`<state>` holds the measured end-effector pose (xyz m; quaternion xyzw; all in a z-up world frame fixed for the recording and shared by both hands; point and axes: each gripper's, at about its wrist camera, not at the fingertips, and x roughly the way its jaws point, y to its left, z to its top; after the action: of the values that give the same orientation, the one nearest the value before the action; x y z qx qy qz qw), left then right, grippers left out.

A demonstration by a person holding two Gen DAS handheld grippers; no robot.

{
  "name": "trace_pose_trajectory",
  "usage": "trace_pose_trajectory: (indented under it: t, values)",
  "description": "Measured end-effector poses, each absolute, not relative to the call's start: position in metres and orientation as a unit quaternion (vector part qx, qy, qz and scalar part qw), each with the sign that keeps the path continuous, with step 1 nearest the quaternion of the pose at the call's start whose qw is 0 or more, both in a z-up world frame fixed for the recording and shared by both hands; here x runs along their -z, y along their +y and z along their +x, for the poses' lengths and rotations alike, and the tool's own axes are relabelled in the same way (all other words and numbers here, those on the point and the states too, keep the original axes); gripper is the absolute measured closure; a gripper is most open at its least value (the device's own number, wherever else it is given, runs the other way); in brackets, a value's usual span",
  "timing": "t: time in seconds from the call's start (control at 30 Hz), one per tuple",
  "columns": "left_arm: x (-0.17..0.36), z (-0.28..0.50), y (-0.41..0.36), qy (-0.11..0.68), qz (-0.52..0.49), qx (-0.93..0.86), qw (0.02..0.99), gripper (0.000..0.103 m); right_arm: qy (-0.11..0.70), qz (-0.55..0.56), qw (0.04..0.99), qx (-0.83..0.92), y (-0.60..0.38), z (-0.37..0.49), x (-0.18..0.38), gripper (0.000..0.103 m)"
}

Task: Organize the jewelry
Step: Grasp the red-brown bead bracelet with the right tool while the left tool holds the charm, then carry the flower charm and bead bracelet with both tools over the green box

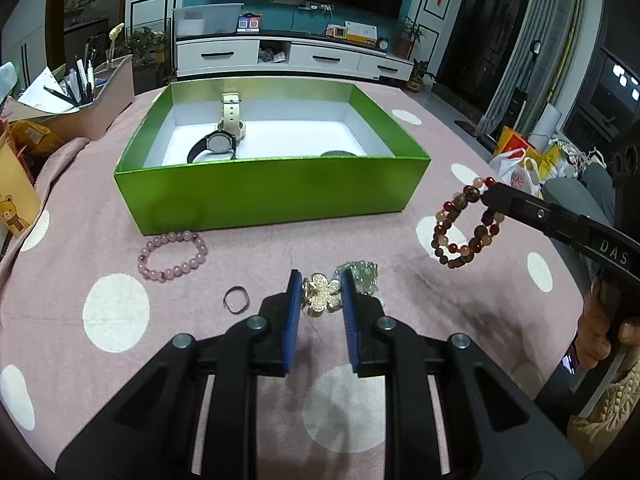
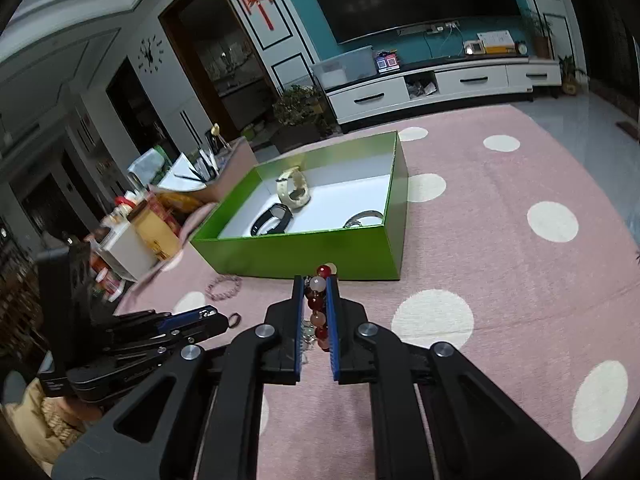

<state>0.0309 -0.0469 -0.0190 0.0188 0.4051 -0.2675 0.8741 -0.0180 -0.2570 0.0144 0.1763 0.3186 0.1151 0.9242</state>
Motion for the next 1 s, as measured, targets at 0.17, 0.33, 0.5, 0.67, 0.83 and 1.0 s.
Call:
trace_pose_trajectory:
  t: [0.17,0.33,0.5,0.67,0.83,1.0]
  values:
    - [0.012,0.033,-0.042,0.399,0.013,0.265,0.877,0.084,0.316,0.213,0.914,-0.141,-0.265,-0.017,-0.016,0.093]
    - [0.012,0.034,-0.04,0.4,0.009,0.263,0.878,0.084,0.341,0.223,0.901,-0.149,-0.262,-0.012,-0.005,0.093]
    - [0.013,0.033,-0.039,0.4,0.009,0.263,0.878,0.084,0.363,0.225,0.894,-0.139,-0.261,-0.01,0.009,0.093]
    - [0.01,0.035,-0.038,0.397,0.007,0.262,0.88,0.084,0.354,0.221,0.898,-0.14,-0.261,-0.012,0.003,0.093]
    - [0.003,0.037,-0.038,0.389,0.009,0.261,0.883,0.084,0.341,0.217,0.903,-0.146,-0.263,-0.013,-0.01,0.093]
    - [-0.013,0.045,-0.038,0.375,0.006,0.259,0.89,0.084,0.327,0.209,0.91,-0.15,-0.263,-0.008,-0.026,0.093]
